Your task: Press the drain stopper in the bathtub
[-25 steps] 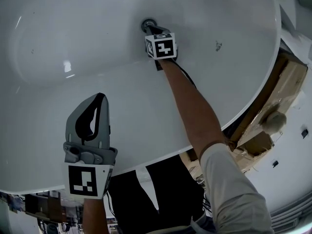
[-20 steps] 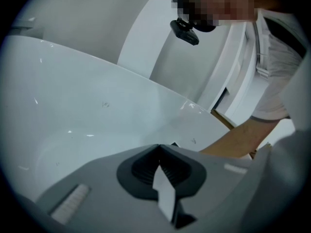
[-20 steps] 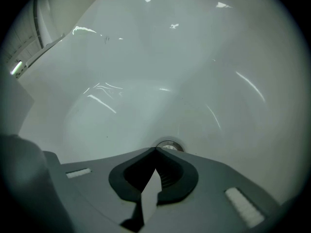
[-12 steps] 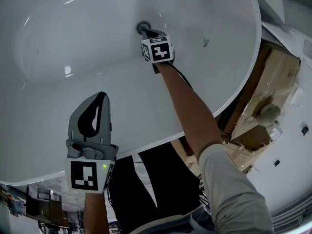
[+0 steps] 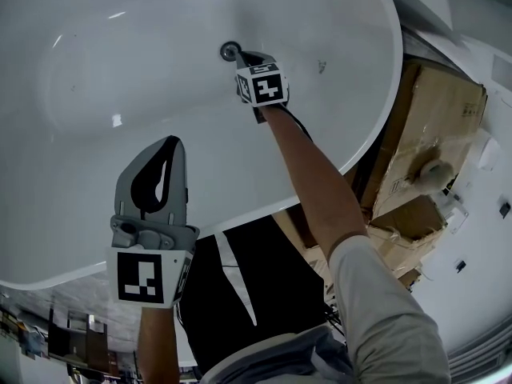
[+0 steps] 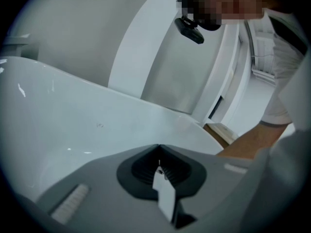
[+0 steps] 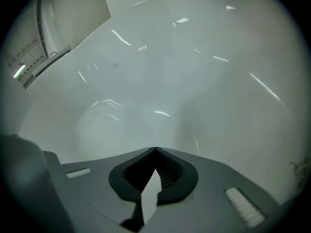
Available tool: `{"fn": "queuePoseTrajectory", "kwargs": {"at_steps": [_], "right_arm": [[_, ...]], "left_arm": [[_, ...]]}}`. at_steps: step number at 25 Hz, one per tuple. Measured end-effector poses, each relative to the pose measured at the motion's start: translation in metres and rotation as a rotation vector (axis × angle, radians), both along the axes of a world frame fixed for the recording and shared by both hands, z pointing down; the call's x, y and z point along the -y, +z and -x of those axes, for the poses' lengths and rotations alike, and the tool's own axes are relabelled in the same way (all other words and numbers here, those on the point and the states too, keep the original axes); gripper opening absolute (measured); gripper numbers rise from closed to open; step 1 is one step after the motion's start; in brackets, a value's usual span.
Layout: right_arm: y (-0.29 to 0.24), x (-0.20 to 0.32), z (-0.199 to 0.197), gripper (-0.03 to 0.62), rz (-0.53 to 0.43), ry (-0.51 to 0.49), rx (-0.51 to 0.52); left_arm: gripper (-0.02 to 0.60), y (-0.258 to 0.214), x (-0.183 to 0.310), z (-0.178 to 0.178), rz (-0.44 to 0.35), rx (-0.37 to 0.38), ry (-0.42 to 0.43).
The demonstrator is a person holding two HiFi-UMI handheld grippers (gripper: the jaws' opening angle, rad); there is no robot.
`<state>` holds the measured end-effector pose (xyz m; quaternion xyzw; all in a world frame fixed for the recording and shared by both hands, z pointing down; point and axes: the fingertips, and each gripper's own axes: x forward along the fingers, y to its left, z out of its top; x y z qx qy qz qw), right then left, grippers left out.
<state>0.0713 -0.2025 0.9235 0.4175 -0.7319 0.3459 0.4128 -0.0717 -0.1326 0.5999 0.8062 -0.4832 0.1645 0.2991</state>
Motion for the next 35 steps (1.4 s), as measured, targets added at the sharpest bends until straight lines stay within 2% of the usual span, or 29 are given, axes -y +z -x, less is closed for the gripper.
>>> {"fn": "queuePoseTrajectory", "kwargs": {"at_steps": [18, 23, 35], "right_arm": [[-0.097, -0.019, -0.017, -0.008, -0.013, 0.065, 0.076], [-0.123, -0.027, -0.018, -0.008, -0.025, 0.043, 0.095], [-0.188, -0.054, -0.02, -0.008, -0.09, 0.048, 0.159]], "left_arm": [[0.0, -0.079, -0.003, -0.01, -0.012, -0.003, -0.018], [0.0, -0.105, -0.004, -0.019, -0.066, 0.066, 0.037], [0.0, -0.139, -0.015, -0.019, -0.061, 0.044, 0.033]]}}
